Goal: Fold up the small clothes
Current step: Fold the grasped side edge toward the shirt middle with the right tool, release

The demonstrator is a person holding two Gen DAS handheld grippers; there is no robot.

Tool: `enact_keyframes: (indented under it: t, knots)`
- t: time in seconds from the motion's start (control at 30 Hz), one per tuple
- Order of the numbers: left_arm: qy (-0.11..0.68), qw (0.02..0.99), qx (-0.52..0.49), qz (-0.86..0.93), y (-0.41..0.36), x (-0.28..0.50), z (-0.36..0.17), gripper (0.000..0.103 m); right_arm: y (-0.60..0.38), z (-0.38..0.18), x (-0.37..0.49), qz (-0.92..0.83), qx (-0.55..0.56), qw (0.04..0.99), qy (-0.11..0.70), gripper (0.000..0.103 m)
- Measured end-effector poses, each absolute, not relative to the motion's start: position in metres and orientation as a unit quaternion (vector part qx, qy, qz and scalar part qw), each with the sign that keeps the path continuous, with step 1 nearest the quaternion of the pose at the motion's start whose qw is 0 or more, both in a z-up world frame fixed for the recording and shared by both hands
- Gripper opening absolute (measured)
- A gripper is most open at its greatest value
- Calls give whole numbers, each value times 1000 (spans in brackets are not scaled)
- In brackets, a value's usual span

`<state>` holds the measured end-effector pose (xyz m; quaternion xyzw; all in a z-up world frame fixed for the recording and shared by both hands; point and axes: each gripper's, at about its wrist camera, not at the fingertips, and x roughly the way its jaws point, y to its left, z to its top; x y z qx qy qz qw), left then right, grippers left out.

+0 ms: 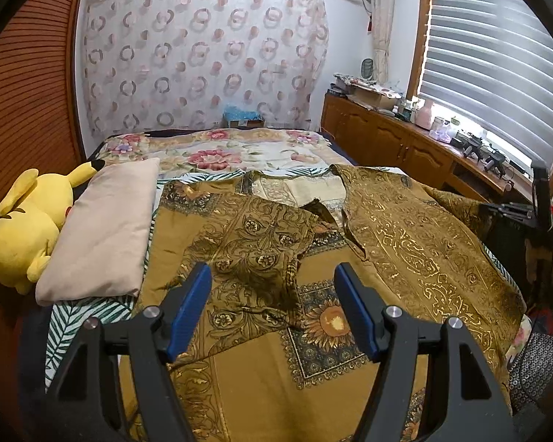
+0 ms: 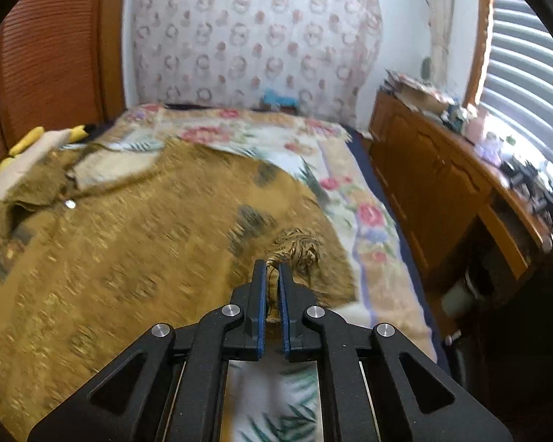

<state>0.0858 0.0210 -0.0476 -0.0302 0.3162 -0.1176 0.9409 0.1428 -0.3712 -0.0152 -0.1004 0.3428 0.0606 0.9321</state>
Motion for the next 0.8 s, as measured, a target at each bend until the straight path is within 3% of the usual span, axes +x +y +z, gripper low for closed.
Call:
enact_keyframes:
  t: [0.2, 0.57, 0.63, 0.7, 0.8]
  knots:
    - [315, 942, -23, -116, 16, 80, -49, 68, -331, -14, 144, 107, -112, 928, 338, 4]
    - [318, 940, -18, -125, 6, 76, -53, 68, -295, -65, 146, 134, -114, 902, 394, 6]
    - [319, 939, -16, -127, 3, 75, -54, 68, -296, -66, 145, 128, -110, 902, 397, 23]
    - [319, 939, -16, -128, 2, 75, -54, 68, -297, -64, 144, 129, -105, 902, 397, 35]
    - [318, 939, -16, -130, 1, 75, -52, 68, -300, -56, 138, 129, -101, 907, 387, 37]
